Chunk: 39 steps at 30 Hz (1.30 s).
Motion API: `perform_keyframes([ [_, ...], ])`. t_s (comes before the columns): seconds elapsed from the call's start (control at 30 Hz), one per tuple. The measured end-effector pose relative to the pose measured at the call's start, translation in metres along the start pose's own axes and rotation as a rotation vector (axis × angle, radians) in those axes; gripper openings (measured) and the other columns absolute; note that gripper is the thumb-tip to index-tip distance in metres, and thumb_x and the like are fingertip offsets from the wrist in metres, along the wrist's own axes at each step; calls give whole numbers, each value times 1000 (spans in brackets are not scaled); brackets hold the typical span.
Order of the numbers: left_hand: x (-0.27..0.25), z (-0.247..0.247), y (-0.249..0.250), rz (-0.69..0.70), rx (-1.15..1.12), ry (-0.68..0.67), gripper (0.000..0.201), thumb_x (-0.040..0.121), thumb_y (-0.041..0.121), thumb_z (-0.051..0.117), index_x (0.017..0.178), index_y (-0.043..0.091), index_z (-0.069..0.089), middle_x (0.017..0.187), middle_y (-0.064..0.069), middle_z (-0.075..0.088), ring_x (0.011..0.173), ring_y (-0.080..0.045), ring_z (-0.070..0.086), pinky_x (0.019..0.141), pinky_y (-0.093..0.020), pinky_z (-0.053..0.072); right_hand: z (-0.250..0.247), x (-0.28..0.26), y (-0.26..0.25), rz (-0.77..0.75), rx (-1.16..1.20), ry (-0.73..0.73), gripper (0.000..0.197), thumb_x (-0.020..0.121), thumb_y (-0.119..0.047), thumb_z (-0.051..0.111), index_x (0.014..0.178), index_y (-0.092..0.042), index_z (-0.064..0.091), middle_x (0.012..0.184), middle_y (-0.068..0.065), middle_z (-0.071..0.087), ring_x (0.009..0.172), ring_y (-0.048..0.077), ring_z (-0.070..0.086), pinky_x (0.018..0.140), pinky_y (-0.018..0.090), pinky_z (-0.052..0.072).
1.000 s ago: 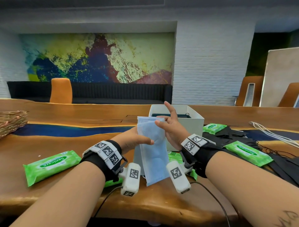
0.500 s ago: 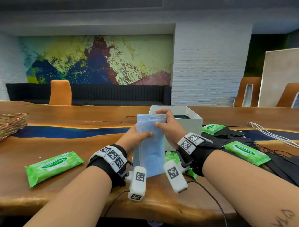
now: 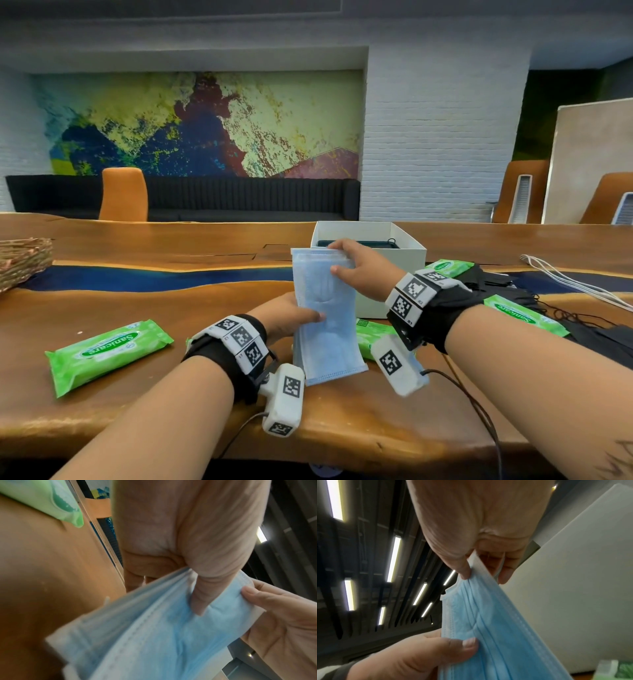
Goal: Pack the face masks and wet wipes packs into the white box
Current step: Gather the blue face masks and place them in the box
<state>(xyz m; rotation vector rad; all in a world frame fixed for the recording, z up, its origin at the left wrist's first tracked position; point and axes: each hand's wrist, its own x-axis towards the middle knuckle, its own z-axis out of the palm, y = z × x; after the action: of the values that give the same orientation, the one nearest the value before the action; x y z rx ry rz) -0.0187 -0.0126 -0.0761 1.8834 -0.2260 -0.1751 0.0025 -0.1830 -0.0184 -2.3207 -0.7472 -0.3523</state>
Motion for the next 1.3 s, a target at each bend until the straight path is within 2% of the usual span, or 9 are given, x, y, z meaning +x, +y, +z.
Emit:
perform_keyframes([
  [0.13,0,-3,10,28,-53,26,44,85,33,69,124,20,55,119,-6,66,112,-24,61,102,-48,44,-16,8,-3,-9,45,132,15,95,-16,51,106,-10,59,93,1,57,84,14,53,69,22,39],
  [0.23,-1,-8,20,81,-41,33,41,81,30,73,118,24,56,117,-5,66,109,-23,62,99,-44,46,-27,11,-6,-38,139,252,5,95,-15,51,98,-15,56,86,-2,56,74,9,51,61,12,40],
  [0.47,-5,-14,23,65,-1,41,48,79,19,74,124,21,55,117,-4,67,111,-21,61,103,-46,42,-11,5,-5,1,111,82,4,96,-17,50,93,-15,51,91,8,59,88,27,59,82,42,51],
  [0.63,-8,-11,18,23,-15,-10,37,84,6,69,116,21,57,117,-6,66,111,-20,61,100,-40,46,-5,-3,-11,-44,85,11,9,94,-23,54,102,-18,51,91,-4,55,85,14,53,70,25,45],
  [0.77,-12,-10,18,1,-38,-82,34,85,2,66,109,24,57,110,-2,67,105,-17,62,86,-30,51,-8,-5,-15,-83,-35,-88,38,84,-24,70,117,-21,53,100,-7,56,89,10,54,80,24,44],
  [0.9,-13,-10,20,18,-50,-32,32,80,11,73,108,19,61,111,-5,69,105,-21,63,92,-36,50,-16,1,-21,-154,-150,2,14,85,-20,67,97,-15,60,87,-2,58,82,14,53,71,24,37],
  [1.03,-11,-17,25,81,-20,56,52,63,27,78,111,22,60,109,-5,69,104,-24,63,90,-40,51,-34,12,-22,-101,92,211,9,85,-19,68,87,-12,61,78,3,60,69,14,55,67,29,45],
  [1.2,-2,-31,39,118,-98,197,15,93,18,60,107,23,57,111,-11,62,96,-26,64,76,-41,58,-62,23,1,88,499,340,8,88,-15,65,90,-8,61,84,12,64,72,23,63,72,40,56],
  [1.3,4,-30,55,124,-142,292,14,99,27,49,112,22,53,109,-10,61,94,-26,65,74,-38,59,-66,26,20,220,617,357,8,91,-20,61,86,-13,60,95,19,66,84,32,66,81,51,55],
])
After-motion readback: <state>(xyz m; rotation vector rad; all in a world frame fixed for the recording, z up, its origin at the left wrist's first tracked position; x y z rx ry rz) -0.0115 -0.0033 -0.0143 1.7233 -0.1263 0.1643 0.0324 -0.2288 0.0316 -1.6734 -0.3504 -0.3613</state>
